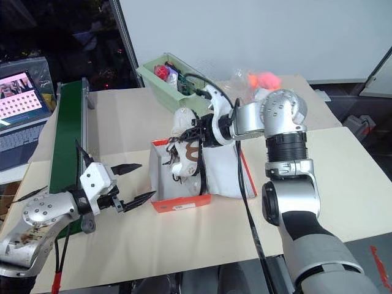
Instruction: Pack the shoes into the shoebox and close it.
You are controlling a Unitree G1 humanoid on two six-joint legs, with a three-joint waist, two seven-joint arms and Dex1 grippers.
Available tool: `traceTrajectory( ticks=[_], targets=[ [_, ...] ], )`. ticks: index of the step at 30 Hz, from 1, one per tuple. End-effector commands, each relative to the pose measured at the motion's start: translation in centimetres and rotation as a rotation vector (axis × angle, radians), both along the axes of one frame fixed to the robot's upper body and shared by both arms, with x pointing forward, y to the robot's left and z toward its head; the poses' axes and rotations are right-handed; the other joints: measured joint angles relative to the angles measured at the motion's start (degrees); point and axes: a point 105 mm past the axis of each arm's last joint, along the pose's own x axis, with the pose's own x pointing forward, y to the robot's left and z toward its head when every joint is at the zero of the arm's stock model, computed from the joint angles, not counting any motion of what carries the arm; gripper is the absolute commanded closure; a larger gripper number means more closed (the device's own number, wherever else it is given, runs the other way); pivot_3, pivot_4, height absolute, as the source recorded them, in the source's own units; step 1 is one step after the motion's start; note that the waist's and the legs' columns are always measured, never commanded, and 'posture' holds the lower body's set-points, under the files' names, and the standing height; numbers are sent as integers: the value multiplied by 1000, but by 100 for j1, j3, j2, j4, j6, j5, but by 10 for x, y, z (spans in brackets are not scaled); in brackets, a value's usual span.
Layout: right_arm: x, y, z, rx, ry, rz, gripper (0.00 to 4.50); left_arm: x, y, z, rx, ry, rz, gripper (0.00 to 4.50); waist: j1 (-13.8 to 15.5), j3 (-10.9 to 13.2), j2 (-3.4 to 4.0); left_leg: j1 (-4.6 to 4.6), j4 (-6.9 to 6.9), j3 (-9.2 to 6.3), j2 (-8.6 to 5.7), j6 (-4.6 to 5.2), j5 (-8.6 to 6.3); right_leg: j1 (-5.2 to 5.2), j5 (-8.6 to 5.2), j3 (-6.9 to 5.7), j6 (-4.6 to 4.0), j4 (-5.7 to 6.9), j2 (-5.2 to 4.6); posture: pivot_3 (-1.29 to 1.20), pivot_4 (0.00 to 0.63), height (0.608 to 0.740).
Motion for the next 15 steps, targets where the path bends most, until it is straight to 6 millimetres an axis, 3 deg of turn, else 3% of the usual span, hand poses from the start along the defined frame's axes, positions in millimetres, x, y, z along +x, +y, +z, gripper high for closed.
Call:
traceTrajectory(
  ticks=[1, 11, 15],
  targets=[
    [0, 14, -2, -11, 2, 45, 3076, -2, -8, 8, -9, -48, -32, 30, -10, 0, 0, 2, 0, 2, 3, 0, 0, 0, 1, 1, -2, 0, 2, 0, 150, 740],
    [20, 43, -29, -48, -6, 51, 3076, -10, -15, 4, -15, -37, -42, 30, -61, 0, 1, -8, 0, 10, 18, -3, -1, -21, 8, 6, -13, 8, 26, 0, 150, 740],
    [17, 56, -40, -59, 8, 82, 3076, -11, -15, 4, -17, -38, -38, 30, -98, 0, 1, -8, 0, 11, 29, -9, -5, -26, 13, 14, -20, 7, 46, 0, 150, 740]
  ],
)
